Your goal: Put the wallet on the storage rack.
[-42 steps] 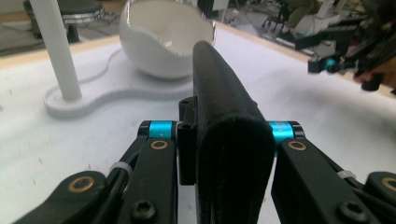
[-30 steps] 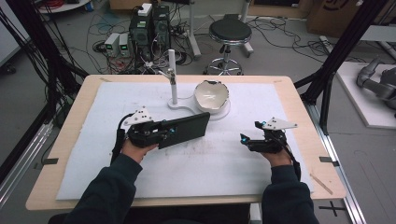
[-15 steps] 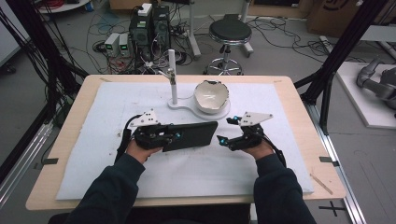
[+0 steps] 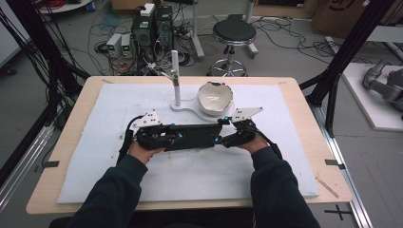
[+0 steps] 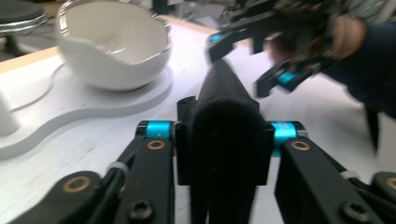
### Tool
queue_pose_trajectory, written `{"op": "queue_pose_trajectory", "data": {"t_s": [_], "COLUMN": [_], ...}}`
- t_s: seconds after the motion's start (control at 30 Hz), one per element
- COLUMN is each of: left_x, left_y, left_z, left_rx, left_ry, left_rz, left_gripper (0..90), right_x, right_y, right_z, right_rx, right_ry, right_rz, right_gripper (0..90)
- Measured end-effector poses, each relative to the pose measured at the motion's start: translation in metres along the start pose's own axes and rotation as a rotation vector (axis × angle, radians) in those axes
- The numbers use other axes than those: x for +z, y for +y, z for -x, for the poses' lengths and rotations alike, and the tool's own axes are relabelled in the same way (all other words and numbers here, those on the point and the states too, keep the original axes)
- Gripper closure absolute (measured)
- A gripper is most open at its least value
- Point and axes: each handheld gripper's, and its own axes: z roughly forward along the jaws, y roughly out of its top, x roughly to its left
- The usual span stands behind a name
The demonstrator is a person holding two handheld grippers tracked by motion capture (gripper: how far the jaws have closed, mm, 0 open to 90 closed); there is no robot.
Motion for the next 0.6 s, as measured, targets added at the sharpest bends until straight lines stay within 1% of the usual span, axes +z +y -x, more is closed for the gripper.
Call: {"op": "queue_pose_trajectory", "data": {"t_s": [0.07, 0.13, 0.2, 0.23, 0.27, 0.33, 0.37, 0.4, 0.47, 0.5, 0.53, 0.6], "left_x": [0.0, -0.001, -0.002, -0.002, -0.002, -0.002, -0.002, -0.002, -0.001, -0.002, -0.002, -0.001], "left_y": [-0.003, -0.006, -0.007, -0.007, -0.008, -0.008, -0.008, -0.009, -0.01, -0.011, -0.012, -0.013], "left_z": [-0.003, -0.007, -0.01, -0.011, -0.012, -0.013, -0.013, -0.014, -0.016, -0.019, -0.02, -0.022], "left_rx": [-0.012, -0.035, -0.053, -0.059, -0.065, -0.063, -0.068, -0.073, -0.096, -0.103, -0.108, -0.12], "left_ry": [0.033, 0.061, 0.1, 0.107, 0.115, 0.137, 0.151, 0.17, 0.189, 0.193, 0.196, 0.198], "left_rz": [-0.018, -0.041, -0.064, -0.071, -0.076, -0.086, -0.086, -0.097, -0.108, -0.119, -0.125, -0.13], "left_gripper": [60.9, 56.0, 49.9, 47.8, 46.7, 43.9, 42.5, 40.4, 36.3, 35.6, 35.0, 34.4], "right_x": [-0.005, -0.007, -0.008, -0.008, -0.007, -0.006, -0.006, -0.005, -0.003, -0.002, 0.0, 0.005], "right_y": [-0.001, -0.002, -0.003, -0.005, -0.006, -0.009, -0.011, -0.012, -0.013, -0.013, -0.013, -0.013], "right_z": [-0.001, -0.004, -0.008, -0.01, -0.01, -0.011, -0.012, -0.011, -0.011, -0.012, -0.012, -0.013], "right_rx": [-0.003, 0.001, -0.004, -0.001, 0.002, 0.014, 0.027, 0.03, 0.034, 0.038, 0.031, 0.031], "right_ry": [0.02, 0.038, 0.053, 0.059, 0.065, 0.068, 0.073, 0.075, 0.082, 0.082, 0.08, 0.084], "right_rz": [0.007, 0.014, 0.021, 0.031, 0.033, 0.043, 0.05, 0.056, 0.066, 0.069, 0.067, 0.068], "right_gripper": [35.1, 37.0, 39.6, 40.1, 40.5, 41.0, 42.0, 43.1, 44.9, 45.4, 45.6, 46.6]}}
